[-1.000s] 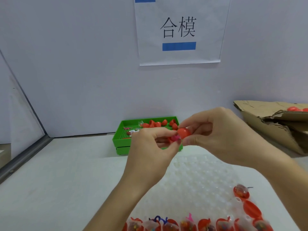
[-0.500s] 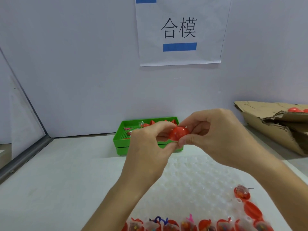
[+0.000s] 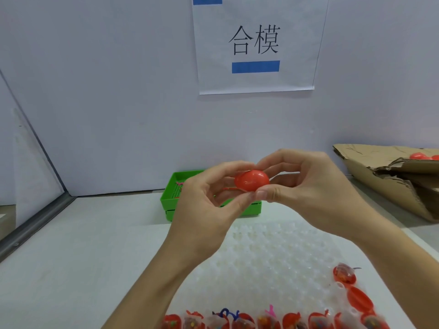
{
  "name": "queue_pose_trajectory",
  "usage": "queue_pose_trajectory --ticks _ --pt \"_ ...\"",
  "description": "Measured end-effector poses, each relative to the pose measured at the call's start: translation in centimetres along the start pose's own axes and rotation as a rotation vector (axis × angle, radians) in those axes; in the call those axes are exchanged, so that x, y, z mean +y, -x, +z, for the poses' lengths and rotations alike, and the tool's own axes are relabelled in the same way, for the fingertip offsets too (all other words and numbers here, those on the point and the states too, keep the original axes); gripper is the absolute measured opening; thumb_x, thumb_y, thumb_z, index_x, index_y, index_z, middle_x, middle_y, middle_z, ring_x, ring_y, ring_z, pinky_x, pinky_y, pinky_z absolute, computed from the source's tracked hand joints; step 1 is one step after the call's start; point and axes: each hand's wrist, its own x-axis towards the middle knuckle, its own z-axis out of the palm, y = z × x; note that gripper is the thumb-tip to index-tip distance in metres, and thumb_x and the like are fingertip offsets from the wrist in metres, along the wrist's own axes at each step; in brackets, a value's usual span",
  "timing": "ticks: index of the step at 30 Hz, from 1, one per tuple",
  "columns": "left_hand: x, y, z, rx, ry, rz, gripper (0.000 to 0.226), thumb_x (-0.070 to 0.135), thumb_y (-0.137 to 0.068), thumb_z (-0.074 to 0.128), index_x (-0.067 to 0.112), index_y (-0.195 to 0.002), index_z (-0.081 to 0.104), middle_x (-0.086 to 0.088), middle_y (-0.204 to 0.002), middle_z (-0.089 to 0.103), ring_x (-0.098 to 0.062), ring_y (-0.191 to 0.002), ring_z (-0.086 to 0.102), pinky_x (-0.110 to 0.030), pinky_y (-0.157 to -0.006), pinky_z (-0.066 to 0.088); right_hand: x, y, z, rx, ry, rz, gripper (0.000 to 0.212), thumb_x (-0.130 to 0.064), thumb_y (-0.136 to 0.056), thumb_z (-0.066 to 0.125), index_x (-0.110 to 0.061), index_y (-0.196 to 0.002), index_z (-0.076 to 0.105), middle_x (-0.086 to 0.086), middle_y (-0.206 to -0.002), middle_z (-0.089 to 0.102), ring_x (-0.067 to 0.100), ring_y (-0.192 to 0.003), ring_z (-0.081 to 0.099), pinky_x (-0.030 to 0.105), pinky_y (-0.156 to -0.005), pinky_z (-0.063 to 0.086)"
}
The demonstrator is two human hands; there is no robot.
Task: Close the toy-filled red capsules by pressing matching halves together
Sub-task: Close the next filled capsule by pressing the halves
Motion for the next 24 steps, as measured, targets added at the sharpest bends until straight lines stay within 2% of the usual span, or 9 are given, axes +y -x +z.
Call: queue_pose_trajectory --ticks 3,5,6,9,17,24 --pt "-0.04 -0.12 -0.08 0.017 -0.005 0.003 0.032 0.014 -0.076 0.079 0.022 -0.106 0.074 0.008 -0.097 0.077 -0.01 -0.093 0.073 -0.018 -0.082 0.056 0.22 0.05 -0.19 -0.026 -0.042 -0.023 0.036 -0.045 -0.063 0.081 -0.032 -0.097 0.08 -0.003 -0.088 0.078 0.012 -0.08 0.076 0.032 -0.079 0.059" --pt "-0.12 -0.16 -0.12 0.04 -0.015 0.001 0.032 0.016 -0.073 0.079 0.025 -0.103 0.074 0.009 -0.094 0.077 -0.01 -0.09 0.073 -0.017 -0.08 0.056 0.22 0.07 -0.19 -0.067 -0.059 -0.037 0.025 -0.034 -0.073 0.079 -0.035 -0.098 0.079 -0.006 -0.088 0.079 0.007 -0.08 0.075 0.018 -0.075 0.055" --pt "-0.16 -0.18 -0.14 0.053 -0.018 -0.002 0.032 0.018 -0.071 0.079 0.026 -0.102 0.074 0.009 -0.092 0.077 -0.01 -0.088 0.074 -0.017 -0.079 0.056 0.24 0.02 -0.17 -0.068 -0.065 -0.041 0.021 -0.025 -0.078 0.079 -0.034 -0.097 0.08 -0.007 -0.088 0.079 0.006 -0.08 0.075 0.015 -0.073 0.054" --pt "-0.24 -0.24 -0.15 0.067 -0.024 -0.006 0.035 0.022 -0.067 0.079 0.026 -0.102 0.074 0.006 -0.093 0.077 -0.011 -0.087 0.074 -0.018 -0.081 0.056 0.37 -0.06 0.06 -0.021 -0.06 -0.053 0.031 -0.003 -0.083 0.075 -0.032 -0.091 0.078 -0.007 -0.085 0.079 0.006 -0.077 0.074 0.013 -0.07 0.054" --pt "-0.12 -0.3 -0.29 0.055 -0.038 -0.007 0.036 0.017 -0.067 0.079 0.02 -0.103 0.075 0.006 -0.094 0.075 -0.011 -0.09 0.073 -0.019 -0.084 0.055 0.26 -0.11 0.34 0.019 -0.044 -0.09 0.042 0.002 -0.083 0.075 -0.04 -0.086 0.08 -0.005 -0.078 0.078 0.008 -0.069 0.072 0.015 -0.069 0.055" --pt "-0.03 -0.37 -0.28 0.063 -0.059 -0.015 0.037 -0.002 -0.071 0.081 0.017 -0.102 0.076 0.002 -0.093 0.076 -0.007 -0.085 0.073 -0.015 -0.081 0.055 0.4 -0.13 0.29 0.024 0.011 -0.111 0.041 0.006 -0.083 0.073 -0.035 -0.088 0.079 -0.004 -0.076 0.077 0.008 -0.069 0.071 0.016 -0.07 0.055"
